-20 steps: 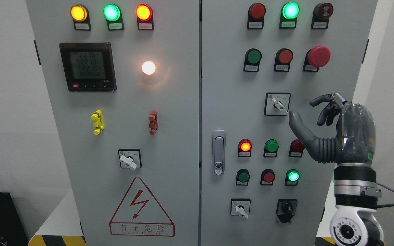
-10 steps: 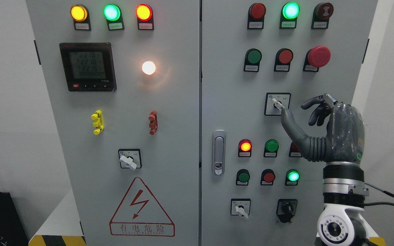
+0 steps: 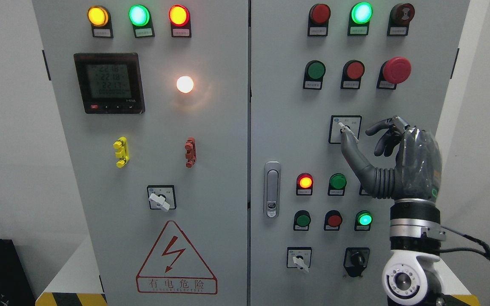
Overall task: Rotate and turn off gray switch
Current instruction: 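Pinch the black switch handle between right thumb and fingers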
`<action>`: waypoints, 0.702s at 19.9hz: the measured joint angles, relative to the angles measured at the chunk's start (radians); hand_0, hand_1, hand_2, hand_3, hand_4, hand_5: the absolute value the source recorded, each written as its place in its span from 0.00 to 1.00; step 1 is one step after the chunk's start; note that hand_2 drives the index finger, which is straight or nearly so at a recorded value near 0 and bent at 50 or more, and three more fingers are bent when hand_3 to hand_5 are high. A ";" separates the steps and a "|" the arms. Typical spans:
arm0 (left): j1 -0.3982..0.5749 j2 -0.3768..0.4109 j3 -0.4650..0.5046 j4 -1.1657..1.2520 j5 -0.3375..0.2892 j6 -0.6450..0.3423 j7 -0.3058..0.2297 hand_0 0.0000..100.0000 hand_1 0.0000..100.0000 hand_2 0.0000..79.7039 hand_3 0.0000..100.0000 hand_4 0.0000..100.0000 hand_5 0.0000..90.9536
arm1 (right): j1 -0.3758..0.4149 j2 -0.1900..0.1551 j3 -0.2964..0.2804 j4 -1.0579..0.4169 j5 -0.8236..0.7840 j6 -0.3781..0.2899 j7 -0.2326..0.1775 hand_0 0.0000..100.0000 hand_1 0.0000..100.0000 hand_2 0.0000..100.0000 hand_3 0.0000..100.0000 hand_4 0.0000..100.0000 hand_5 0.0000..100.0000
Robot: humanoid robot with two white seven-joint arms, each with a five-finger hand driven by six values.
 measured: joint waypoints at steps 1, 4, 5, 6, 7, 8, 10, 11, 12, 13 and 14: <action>0.000 0.000 0.000 0.000 0.000 0.000 0.000 0.12 0.39 0.00 0.00 0.00 0.00 | -0.001 0.002 0.001 0.002 0.000 0.001 0.000 0.10 0.39 0.55 0.90 0.93 1.00; 0.000 0.000 0.000 0.000 0.000 0.000 0.000 0.12 0.39 0.00 0.00 0.00 0.00 | -0.004 0.005 0.005 0.007 0.001 0.006 -0.002 0.09 0.40 0.55 0.90 0.93 1.00; 0.000 0.000 0.000 0.000 0.000 0.000 0.000 0.12 0.39 0.00 0.00 0.00 0.00 | -0.006 0.006 0.005 0.009 0.001 0.013 -0.002 0.09 0.40 0.55 0.90 0.93 1.00; 0.000 0.000 0.000 0.000 0.000 0.000 0.000 0.12 0.39 0.00 0.00 0.00 0.00 | -0.007 0.007 0.006 0.011 0.001 0.018 -0.002 0.09 0.41 0.55 0.90 0.93 1.00; 0.000 0.000 0.000 0.000 0.000 0.000 0.000 0.12 0.39 0.00 0.00 0.00 0.00 | -0.008 0.007 0.007 0.013 0.001 0.022 -0.002 0.09 0.41 0.55 0.90 0.93 1.00; 0.000 0.000 0.000 0.000 0.000 0.000 0.000 0.12 0.39 0.00 0.00 0.00 0.00 | -0.009 0.008 0.007 0.015 0.001 0.024 -0.002 0.09 0.41 0.55 0.90 0.93 1.00; 0.000 0.000 0.000 0.000 0.000 0.000 0.000 0.12 0.39 0.00 0.00 0.00 0.00 | -0.010 0.009 0.008 0.019 0.001 0.027 -0.001 0.09 0.41 0.55 0.90 0.93 1.00; 0.000 0.000 0.000 0.000 0.000 0.000 0.000 0.12 0.39 0.00 0.00 0.00 0.00 | -0.011 0.009 0.009 0.021 0.002 0.028 0.000 0.09 0.41 0.55 0.90 0.93 1.00; 0.000 0.000 0.000 0.000 0.000 0.000 0.000 0.12 0.39 0.00 0.00 0.00 0.00 | -0.011 0.009 0.009 0.023 0.002 0.029 0.000 0.09 0.41 0.55 0.90 0.93 1.00; 0.000 0.000 0.000 0.000 0.000 0.000 0.000 0.12 0.39 0.00 0.00 0.00 0.00 | -0.011 0.010 0.009 0.024 0.002 0.030 0.001 0.09 0.42 0.55 0.90 0.93 1.00; 0.000 0.000 0.000 0.000 0.000 0.000 0.000 0.12 0.39 0.00 0.00 0.00 0.00 | -0.011 0.010 0.009 0.026 0.002 0.030 0.001 0.09 0.42 0.55 0.90 0.93 1.00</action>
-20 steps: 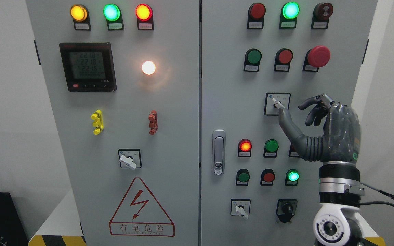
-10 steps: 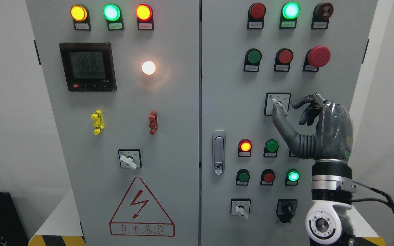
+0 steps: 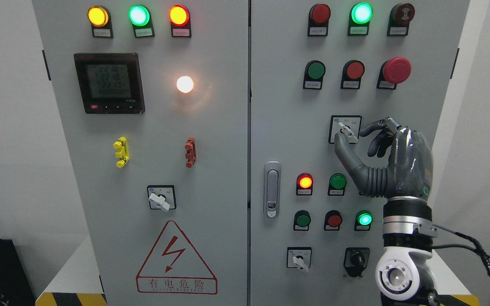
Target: Rotate and turn off gray switch
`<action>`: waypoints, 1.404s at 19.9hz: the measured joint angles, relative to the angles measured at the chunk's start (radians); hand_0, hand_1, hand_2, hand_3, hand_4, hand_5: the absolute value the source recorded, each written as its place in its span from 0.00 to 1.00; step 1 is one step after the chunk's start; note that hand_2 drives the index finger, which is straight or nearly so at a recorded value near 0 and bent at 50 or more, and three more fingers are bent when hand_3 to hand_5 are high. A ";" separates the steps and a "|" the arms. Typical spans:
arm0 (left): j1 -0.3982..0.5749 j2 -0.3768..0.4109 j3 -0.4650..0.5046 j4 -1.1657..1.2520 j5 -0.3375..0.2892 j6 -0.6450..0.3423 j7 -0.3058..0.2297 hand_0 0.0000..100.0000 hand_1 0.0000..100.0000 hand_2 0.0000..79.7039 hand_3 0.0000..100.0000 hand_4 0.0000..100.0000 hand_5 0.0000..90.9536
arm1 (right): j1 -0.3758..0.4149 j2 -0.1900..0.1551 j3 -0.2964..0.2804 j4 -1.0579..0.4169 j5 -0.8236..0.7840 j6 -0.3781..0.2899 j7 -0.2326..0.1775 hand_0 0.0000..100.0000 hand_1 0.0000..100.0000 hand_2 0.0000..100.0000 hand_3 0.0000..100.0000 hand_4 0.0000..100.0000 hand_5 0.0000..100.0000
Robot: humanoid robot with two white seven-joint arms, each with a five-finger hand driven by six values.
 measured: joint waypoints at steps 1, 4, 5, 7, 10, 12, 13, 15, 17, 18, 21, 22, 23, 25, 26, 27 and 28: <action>0.000 0.000 0.000 0.000 0.000 0.000 0.000 0.12 0.39 0.00 0.00 0.00 0.00 | 0.000 0.000 0.000 0.001 0.000 0.000 0.001 0.09 0.42 0.55 0.90 0.93 1.00; 0.000 0.000 0.000 0.000 0.000 0.000 0.000 0.12 0.39 0.00 0.00 0.00 0.00 | -0.003 0.001 0.001 0.006 0.000 0.003 0.001 0.09 0.42 0.55 0.90 0.93 1.00; 0.000 0.000 0.000 0.000 0.000 0.000 0.000 0.12 0.39 0.00 0.00 0.00 0.00 | -0.004 0.001 0.001 0.008 0.000 0.004 0.001 0.09 0.42 0.55 0.90 0.93 1.00; 0.000 0.000 0.000 0.000 0.000 0.000 0.000 0.12 0.39 0.00 0.00 0.00 0.00 | -0.006 0.001 0.001 0.011 0.002 0.007 0.001 0.09 0.43 0.55 0.90 0.93 1.00; 0.000 0.000 0.000 0.000 0.000 0.000 0.000 0.12 0.39 0.00 0.00 0.00 0.00 | -0.007 0.001 0.001 0.017 0.004 0.007 0.001 0.10 0.43 0.55 0.90 0.93 1.00; 0.000 0.000 0.000 0.000 0.000 0.000 0.000 0.12 0.39 0.00 0.00 0.00 0.00 | -0.008 0.001 0.000 0.020 0.005 0.007 0.002 0.11 0.43 0.55 0.90 0.93 1.00; 0.000 0.000 0.000 0.000 0.000 0.000 0.000 0.12 0.39 0.00 0.00 0.00 0.00 | -0.008 0.001 0.000 0.021 0.005 0.007 0.002 0.11 0.43 0.55 0.90 0.93 1.00; 0.000 0.000 0.000 0.000 0.000 0.000 0.000 0.12 0.39 0.00 0.00 0.00 0.00 | -0.009 0.001 0.000 0.024 0.006 0.007 0.002 0.11 0.43 0.55 0.90 0.93 1.00; 0.000 0.000 0.000 0.000 0.000 0.000 0.000 0.12 0.39 0.00 0.00 0.00 0.00 | -0.011 0.001 0.000 0.026 0.006 0.007 0.002 0.11 0.43 0.55 0.90 0.93 1.00; 0.000 0.000 0.000 0.000 0.000 0.000 0.000 0.12 0.39 0.00 0.00 0.00 0.00 | -0.011 0.001 -0.001 0.027 0.007 0.008 0.002 0.12 0.42 0.55 0.90 0.93 1.00; 0.000 0.000 0.000 0.000 0.000 0.000 0.000 0.12 0.39 0.00 0.00 0.00 0.00 | -0.015 0.001 -0.002 0.030 0.007 0.008 0.002 0.12 0.42 0.56 0.89 0.93 1.00; 0.000 0.000 0.000 0.000 0.000 0.000 0.000 0.12 0.39 0.00 0.00 0.00 0.00 | -0.016 0.001 -0.002 0.032 0.007 0.008 0.002 0.13 0.42 0.56 0.89 0.93 1.00; 0.000 0.000 0.000 0.000 0.000 0.000 0.000 0.12 0.39 0.00 0.00 0.00 0.00 | -0.018 0.001 -0.002 0.033 0.007 0.009 0.002 0.13 0.42 0.56 0.89 0.93 1.00; 0.000 0.000 0.000 0.000 0.000 0.000 0.000 0.12 0.39 0.00 0.00 0.00 0.00 | -0.020 0.001 -0.002 0.035 0.008 0.009 0.002 0.13 0.42 0.56 0.90 0.93 1.00; 0.000 0.000 0.000 0.000 0.000 0.000 0.000 0.12 0.39 0.00 0.00 0.00 0.00 | -0.022 0.001 -0.002 0.036 0.008 0.009 0.002 0.13 0.42 0.56 0.90 0.93 1.00; 0.000 0.000 0.000 0.000 0.000 0.000 0.000 0.12 0.39 0.00 0.00 0.00 0.00 | -0.023 0.001 -0.002 0.037 0.008 0.009 0.002 0.13 0.42 0.56 0.90 0.93 1.00; 0.000 0.000 0.000 0.000 0.000 0.000 0.000 0.12 0.39 0.00 0.00 0.00 0.00 | -0.024 0.001 -0.002 0.038 0.008 0.009 0.002 0.13 0.42 0.56 0.90 0.93 1.00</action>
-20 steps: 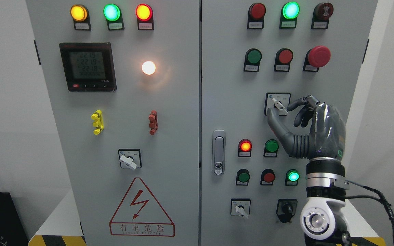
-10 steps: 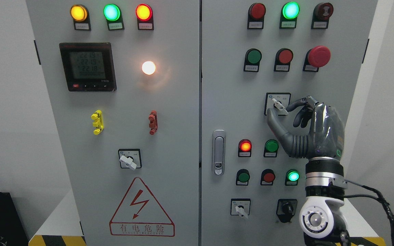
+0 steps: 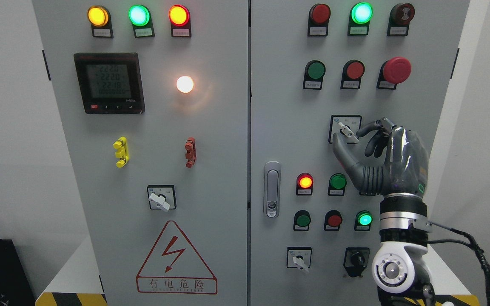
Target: Rotate and turn off gray switch
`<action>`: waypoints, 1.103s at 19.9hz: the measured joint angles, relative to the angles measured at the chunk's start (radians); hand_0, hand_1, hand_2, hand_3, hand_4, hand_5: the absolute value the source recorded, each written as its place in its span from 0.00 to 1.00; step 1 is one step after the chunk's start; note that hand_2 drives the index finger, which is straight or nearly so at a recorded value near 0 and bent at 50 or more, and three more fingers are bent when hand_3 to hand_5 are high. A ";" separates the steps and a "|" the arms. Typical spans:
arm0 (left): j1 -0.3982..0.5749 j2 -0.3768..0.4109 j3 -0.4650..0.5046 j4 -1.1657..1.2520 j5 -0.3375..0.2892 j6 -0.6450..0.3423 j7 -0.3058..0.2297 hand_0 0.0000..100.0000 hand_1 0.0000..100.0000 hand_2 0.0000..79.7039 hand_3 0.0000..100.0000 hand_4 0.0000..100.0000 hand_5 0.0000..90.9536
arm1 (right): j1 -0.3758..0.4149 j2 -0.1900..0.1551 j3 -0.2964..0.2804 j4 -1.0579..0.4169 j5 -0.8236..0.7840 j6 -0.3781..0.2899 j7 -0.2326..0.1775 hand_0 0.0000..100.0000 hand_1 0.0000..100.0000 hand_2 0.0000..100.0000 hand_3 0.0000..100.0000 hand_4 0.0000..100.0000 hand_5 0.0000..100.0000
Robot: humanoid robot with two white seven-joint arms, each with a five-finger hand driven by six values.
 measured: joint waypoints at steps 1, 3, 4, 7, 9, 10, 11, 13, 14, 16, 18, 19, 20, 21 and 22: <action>0.000 0.000 0.000 0.000 0.000 0.000 0.000 0.12 0.39 0.00 0.00 0.00 0.00 | -0.001 0.000 0.000 0.001 0.000 0.000 0.000 0.13 0.42 0.56 0.90 0.93 1.00; 0.000 0.000 0.000 0.000 0.000 0.000 0.000 0.12 0.39 0.00 0.00 0.00 0.00 | -0.003 0.000 0.001 0.003 0.001 0.000 0.000 0.13 0.42 0.56 0.90 0.93 1.00; 0.000 0.000 0.000 0.000 0.000 0.000 0.000 0.12 0.39 0.00 0.00 0.00 0.00 | -0.003 0.000 0.001 0.004 0.003 0.000 0.000 0.13 0.42 0.56 0.90 0.93 1.00; 0.000 0.000 0.000 0.000 0.000 0.000 0.000 0.12 0.39 0.00 0.00 0.00 0.00 | -0.004 0.000 0.002 0.006 0.009 0.000 0.000 0.13 0.42 0.57 0.90 0.93 1.00; 0.000 0.000 0.000 0.000 0.000 0.000 0.000 0.12 0.39 0.00 0.00 0.00 0.00 | -0.005 0.000 0.002 0.008 0.013 0.000 0.000 0.14 0.42 0.57 0.90 0.93 1.00; 0.000 0.000 0.000 0.000 0.000 0.000 0.000 0.12 0.39 0.00 0.00 0.00 0.00 | -0.006 0.000 0.002 0.008 0.014 0.000 0.000 0.14 0.42 0.57 0.90 0.93 1.00; 0.000 0.000 0.000 0.000 0.000 0.000 0.000 0.12 0.39 0.00 0.00 0.00 0.00 | -0.006 0.000 0.002 0.009 0.015 0.000 0.000 0.14 0.42 0.57 0.90 0.93 1.00; 0.000 0.000 0.000 0.000 0.000 0.000 0.000 0.12 0.39 0.00 0.00 0.00 0.00 | -0.006 0.000 0.002 0.011 0.016 0.000 0.000 0.14 0.43 0.57 0.90 0.93 1.00; 0.000 0.000 0.000 0.000 0.000 0.000 0.000 0.12 0.39 0.00 0.00 0.00 0.00 | -0.006 0.000 0.002 0.012 0.017 0.000 0.000 0.14 0.43 0.57 0.90 0.93 1.00; 0.000 0.000 0.000 0.000 0.000 0.000 0.000 0.12 0.39 0.00 0.00 0.00 0.00 | -0.007 0.000 0.002 0.014 0.017 0.000 0.000 0.14 0.43 0.57 0.90 0.93 1.00; 0.000 0.000 0.000 0.000 0.000 0.000 0.000 0.12 0.39 0.00 0.00 0.00 0.00 | -0.009 0.000 0.003 0.015 0.018 0.000 0.000 0.14 0.43 0.58 0.90 0.93 1.00; 0.000 0.000 0.000 0.000 0.000 0.000 0.000 0.12 0.39 0.00 0.00 0.00 0.00 | -0.010 0.000 0.003 0.015 0.018 0.000 0.000 0.14 0.43 0.58 0.90 0.93 1.00; 0.000 0.000 0.000 0.000 0.000 0.000 0.000 0.12 0.39 0.00 0.00 0.00 0.00 | -0.011 0.000 0.003 0.016 0.018 0.000 0.000 0.15 0.42 0.58 0.90 0.93 1.00; 0.000 0.000 0.000 0.000 0.000 0.000 0.000 0.12 0.39 0.00 0.00 0.00 0.00 | -0.011 0.000 0.003 0.016 0.019 0.000 0.000 0.15 0.42 0.58 0.91 0.93 1.00; 0.000 0.000 0.000 0.000 0.000 0.000 0.000 0.12 0.39 0.00 0.00 0.00 0.00 | -0.012 0.000 0.003 0.017 0.019 0.000 0.000 0.15 0.42 0.58 0.91 0.93 1.00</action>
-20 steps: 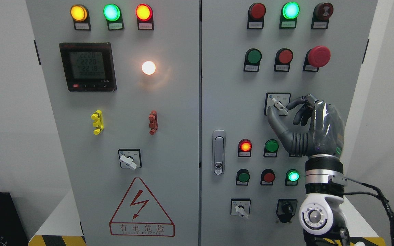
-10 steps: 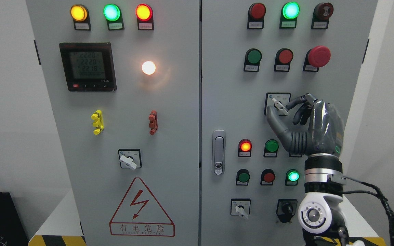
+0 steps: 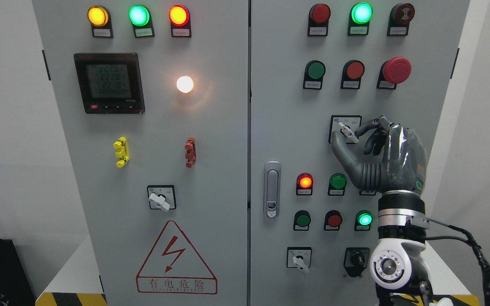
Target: Rotate and turn off gray switch
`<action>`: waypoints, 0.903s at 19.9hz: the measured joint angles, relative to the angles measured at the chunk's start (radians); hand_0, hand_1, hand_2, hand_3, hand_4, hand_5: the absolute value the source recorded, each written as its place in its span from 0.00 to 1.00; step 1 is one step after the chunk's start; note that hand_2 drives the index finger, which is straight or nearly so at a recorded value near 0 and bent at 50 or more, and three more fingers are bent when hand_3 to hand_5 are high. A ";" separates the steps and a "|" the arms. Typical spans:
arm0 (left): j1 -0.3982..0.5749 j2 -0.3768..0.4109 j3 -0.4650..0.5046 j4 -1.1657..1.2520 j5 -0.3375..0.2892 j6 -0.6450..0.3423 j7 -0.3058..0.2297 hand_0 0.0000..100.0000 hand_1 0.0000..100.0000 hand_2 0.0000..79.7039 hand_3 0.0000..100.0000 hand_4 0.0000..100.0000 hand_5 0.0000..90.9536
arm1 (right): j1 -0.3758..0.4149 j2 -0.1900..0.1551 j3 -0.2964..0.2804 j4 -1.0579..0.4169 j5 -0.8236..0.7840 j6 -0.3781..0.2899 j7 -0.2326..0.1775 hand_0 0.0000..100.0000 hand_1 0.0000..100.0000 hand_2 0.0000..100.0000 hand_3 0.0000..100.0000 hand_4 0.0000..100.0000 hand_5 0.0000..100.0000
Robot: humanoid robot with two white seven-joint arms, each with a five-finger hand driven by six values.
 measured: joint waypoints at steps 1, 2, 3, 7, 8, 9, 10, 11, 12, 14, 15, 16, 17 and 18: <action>0.000 0.000 0.000 0.000 0.000 0.000 0.000 0.12 0.39 0.00 0.00 0.00 0.00 | 0.000 0.000 0.000 0.000 0.001 0.000 0.000 0.15 0.42 0.58 0.91 0.93 1.00; 0.000 0.000 0.000 0.000 0.000 0.000 0.000 0.12 0.39 0.00 0.00 0.00 0.00 | -0.001 0.000 0.000 0.001 0.002 0.000 0.000 0.15 0.42 0.59 0.91 0.93 1.00; 0.000 0.000 0.000 0.000 0.000 0.000 0.000 0.12 0.39 0.00 0.00 0.00 0.00 | -0.001 0.000 0.000 0.001 0.003 0.000 0.000 0.15 0.42 0.59 0.91 0.93 1.00; 0.000 0.000 0.000 0.000 0.000 0.000 0.000 0.12 0.39 0.00 0.00 0.00 0.00 | -0.002 0.000 0.001 0.003 0.007 0.000 0.000 0.16 0.42 0.59 0.92 0.93 1.00; 0.000 0.000 0.000 0.000 0.000 0.000 0.000 0.12 0.39 0.00 0.00 0.00 0.00 | -0.002 0.000 0.001 0.003 0.008 0.000 0.000 0.16 0.43 0.59 0.92 0.93 1.00; 0.000 0.000 0.000 0.000 0.000 0.000 0.000 0.12 0.39 0.00 0.00 0.00 0.00 | -0.002 0.000 0.001 0.003 0.008 0.000 0.000 0.16 0.43 0.59 0.92 0.93 1.00; 0.000 0.000 0.000 0.000 0.000 0.000 0.000 0.12 0.39 0.00 0.00 0.00 0.00 | -0.002 0.000 0.001 0.004 0.009 0.000 0.000 0.16 0.43 0.59 0.92 0.93 1.00; 0.000 0.000 0.000 0.000 0.000 0.000 0.000 0.12 0.39 0.00 0.00 0.00 0.00 | -0.003 0.000 0.001 0.004 0.009 0.000 0.000 0.17 0.43 0.59 0.92 0.93 1.00; 0.000 0.000 0.000 0.000 0.000 0.000 0.000 0.12 0.39 0.00 0.00 0.00 0.00 | -0.003 0.000 0.001 0.005 0.009 0.000 0.000 0.18 0.43 0.60 0.92 0.93 1.00; 0.000 0.000 0.000 0.000 0.000 0.000 -0.001 0.12 0.39 0.00 0.00 0.00 0.00 | -0.004 -0.001 0.001 0.006 0.012 0.000 0.000 0.19 0.44 0.60 0.92 0.93 1.00; 0.000 0.000 0.000 0.000 0.000 0.000 -0.001 0.12 0.39 0.00 0.00 0.00 0.00 | -0.004 -0.001 0.001 0.006 0.013 0.000 0.000 0.20 0.44 0.60 0.93 0.94 1.00; 0.000 0.000 0.000 0.000 0.000 0.000 -0.002 0.12 0.39 0.00 0.00 0.00 0.00 | -0.005 -0.001 0.001 0.006 0.014 0.000 0.000 0.20 0.44 0.61 0.93 0.94 1.00; 0.000 0.000 0.000 0.000 0.000 0.000 -0.003 0.12 0.39 0.00 0.00 0.00 0.00 | -0.006 -0.001 0.001 0.007 0.015 0.000 0.000 0.20 0.44 0.61 0.93 0.94 1.00; 0.000 0.000 0.000 0.000 0.000 0.000 -0.003 0.12 0.39 0.00 0.00 0.00 0.00 | -0.007 -0.001 0.001 0.008 0.016 0.000 0.000 0.20 0.44 0.61 0.93 0.95 1.00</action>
